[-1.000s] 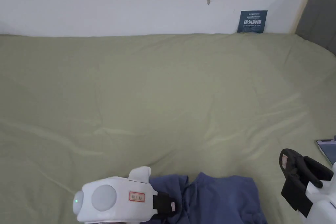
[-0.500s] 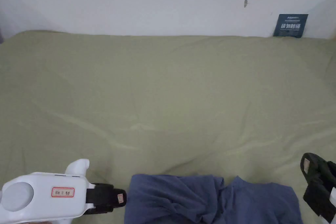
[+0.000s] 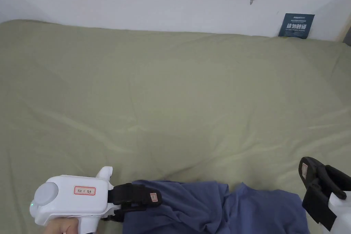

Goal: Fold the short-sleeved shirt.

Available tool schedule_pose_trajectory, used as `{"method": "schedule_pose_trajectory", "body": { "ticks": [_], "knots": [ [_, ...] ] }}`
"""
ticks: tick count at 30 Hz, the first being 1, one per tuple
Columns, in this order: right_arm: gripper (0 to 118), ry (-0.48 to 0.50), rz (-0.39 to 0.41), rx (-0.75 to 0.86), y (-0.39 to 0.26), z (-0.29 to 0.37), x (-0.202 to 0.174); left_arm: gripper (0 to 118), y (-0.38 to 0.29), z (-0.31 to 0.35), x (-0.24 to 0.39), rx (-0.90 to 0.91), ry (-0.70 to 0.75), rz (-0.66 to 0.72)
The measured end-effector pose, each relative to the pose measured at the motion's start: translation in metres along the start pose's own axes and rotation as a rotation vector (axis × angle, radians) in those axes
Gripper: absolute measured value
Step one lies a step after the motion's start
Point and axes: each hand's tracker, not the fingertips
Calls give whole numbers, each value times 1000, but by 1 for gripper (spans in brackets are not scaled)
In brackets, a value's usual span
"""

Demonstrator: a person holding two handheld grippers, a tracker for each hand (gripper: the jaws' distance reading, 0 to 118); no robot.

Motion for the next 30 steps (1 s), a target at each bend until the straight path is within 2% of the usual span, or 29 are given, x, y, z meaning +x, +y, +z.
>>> {"method": "schedule_pose_trajectory", "body": {
  "ticks": [1, 2, 6, 10, 15, 17, 19, 26, 30],
  "knots": [
    [1, -1, 3, 2, 0, 0, 0, 35, 0, -5, 0, -3, 71, -3],
    [1, -2, 4, 3, 1, 1, 0, 11, 0, -9, 0, 1, 123, -19],
    [1, -7, 11, 9, 5, 3, 2, 11, -2, 11, 4, 47, 39, 11],
    [1, -3, 8, 22, 8, 4, 4, 10, -5, 54, 14, 167, 122, 13],
    [1, 19, 8, 67, 14, 4, 4, 10, -28, 138, 47, 295, 401, -84],
    [1, 28, 4, 76, 17, 2, 4, 10, -33, 152, 66, 324, 534, -134],
    [1, 39, -1, 80, 18, 0, 4, 10, -35, 156, 83, 328, 577, -139],
    [1, 55, -19, 94, 17, 7, 7, 10, -39, 83, 174, 243, 783, -314],
    [1, 57, -36, 105, 17, 14, 14, 10, -44, 18, 207, 187, 995, -397]
  ]
}}
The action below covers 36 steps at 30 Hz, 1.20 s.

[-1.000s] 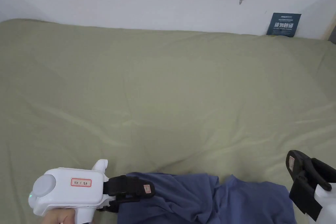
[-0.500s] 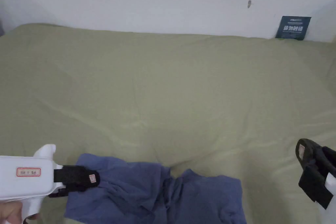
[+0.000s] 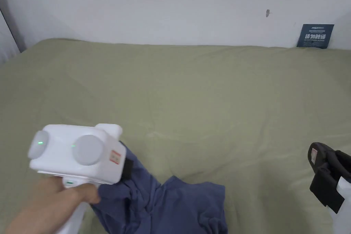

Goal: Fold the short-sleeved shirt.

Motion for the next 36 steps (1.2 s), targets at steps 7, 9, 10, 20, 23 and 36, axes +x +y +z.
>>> {"method": "schedule_pose_trajectory", "body": {
  "ticks": [7, 9, 10, 20, 23, 36],
  "knots": [
    [1, -28, -31, -8, -2, 2, 16, 14, -7, -42, 108, -82, -66, -160],
    [1, -35, -46, -19, -3, 3, 21, 82, -11, -63, 132, -64, -85, -158],
    [1, -37, -47, -21, -3, 4, 23, 113, -12, -71, 138, -48, -148, -169],
    [1, -70, -58, -41, -10, 5, 36, 7, -11, -36, 73, 52, -388, 17],
    [1, -64, -68, -57, -16, 2, 32, 0, -16, -31, 45, 90, -515, 104],
    [1, -51, -88, -131, -30, 0, 32, 0, -56, -140, 32, -114, -858, 248]
  ]
}}
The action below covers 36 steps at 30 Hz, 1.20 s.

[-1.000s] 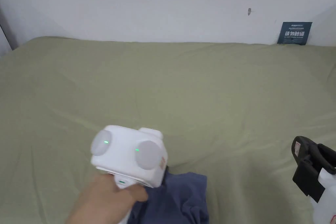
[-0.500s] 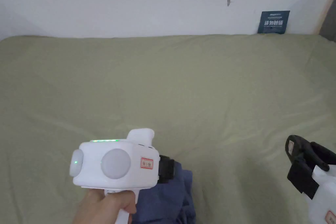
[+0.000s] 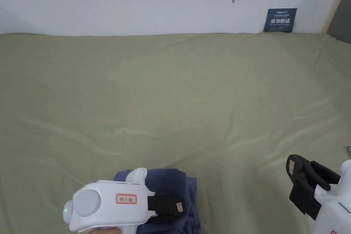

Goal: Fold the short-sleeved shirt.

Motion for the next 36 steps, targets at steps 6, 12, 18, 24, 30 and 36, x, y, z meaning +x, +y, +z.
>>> {"method": "schedule_pose_trajectory", "body": {
  "ticks": [6, 12, 18, 24, 30, 36],
  "knots": [
    [1, 61, -26, -84, -10, -5, -3, 0, -2, -22, -20, -24, -18, 45],
    [1, 332, -85, -284, -28, -37, -28, 0, 3, 15, 3, 13, -8, -11],
    [1, 630, -229, -557, -69, -110, -69, 0, 2, 102, -1, 131, 53, -67],
    [1, 816, -438, -723, -115, -193, -74, 0, 7, 144, -37, 170, 132, -41],
    [1, 944, -783, -839, -162, -242, -22, 0, 21, 143, -74, 126, 142, -8],
    [1, 971, -772, -857, -164, -248, -19, 117, 34, 122, -100, 16, -27, 36]
  ]
}}
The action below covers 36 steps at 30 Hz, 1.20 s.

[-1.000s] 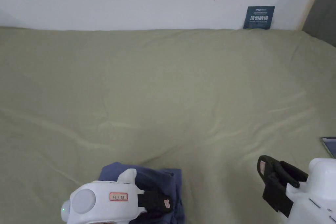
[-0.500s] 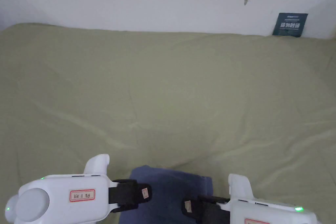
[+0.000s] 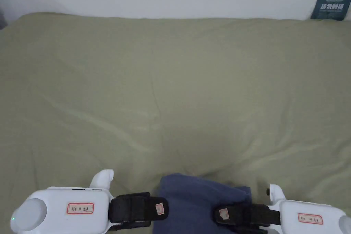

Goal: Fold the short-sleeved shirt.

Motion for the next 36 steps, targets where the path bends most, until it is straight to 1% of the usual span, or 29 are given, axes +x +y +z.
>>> {"method": "schedule_pose_trajectory", "body": {
  "ticks": [2, 4, 6, 7, 8, 9, 10, 11, 12, 13, 14, 15, 16, 18, 20, 21, 24, 27, 30, 33, 36],
  "knots": [
    [1, 24, -19, -13, 2, 1, 3, 117, 7, -15, -9, -36, -57, 29],
    [1, 49, -44, -21, 4, 3, 9, 116, 13, -36, -14, -78, -57, 70],
    [1, 65, -64, -18, 7, 7, 16, 116, 15, -47, -16, -47, -163, 59],
    [1, 69, -71, -15, 8, 8, 17, 114, 17, -51, -17, -41, -206, 84],
    [1, 70, -72, -15, 8, 8, 16, 108, 20, -59, -20, -72, -237, 133],
    [1, 64, -66, -17, 7, 7, 14, 86, 19, -66, -21, -98, -229, 148],
    [1, 56, -62, -19, 7, 6, 11, 54, 18, -67, -21, -78, -225, 126],
    [1, 45, -58, -19, 7, 6, 7, 26, 18, -68, -19, -63, -180, 114],
    [1, 21, -46, -11, 6, 8, 2, 26, 18, -69, -19, -68, -76, 90],
    [1, 4, -30, -3, 5, 9, -4, 26, 16, -68, -21, -57, -55, 76],
    [1, -27, -2, -2, 4, 9, -11, 26, 17, -65, -27, -67, -122, 123],
    [1, -50, 23, -4, 2, 10, -19, 26, 17, -60, -27, -52, -156, 162],
    [1, -66, 46, 3, 0, 12, -27, 26, 16, -55, -23, -47, -130, 136],
    [1, -59, 66, 29, -6, 18, -44, 26, 17, -37, -22, -18, -107, 101],
    [1, -64, 89, 57, -11, 23, -58, 26, 25, -8, -29, 2, -100, 117],
    [1, -75, 120, 72, -14, 25, -65, 26, 30, 15, -34, 25, -79, 114],
    [1, -81, 148, 84, -19, 29, -79, 26, 50, 88, -59, 70, 63, 76],
    [1, -93, 176, 99, -19, 29, -87, 26, 75, 165, -95, 111, 186, 89],
    [1, -115, 190, 113, -18, 24, -97, 26, 97, 230, -128, 117, 271, 111],
    [1, -136, 202, 120, -17, 20, -103, 26, 114, 267, -154, 145, 353, 160],
    [1, -145, 202, 122, -12, 18, -104, 26, 127, 281, -171, 126, 327, 159]
  ]
}}
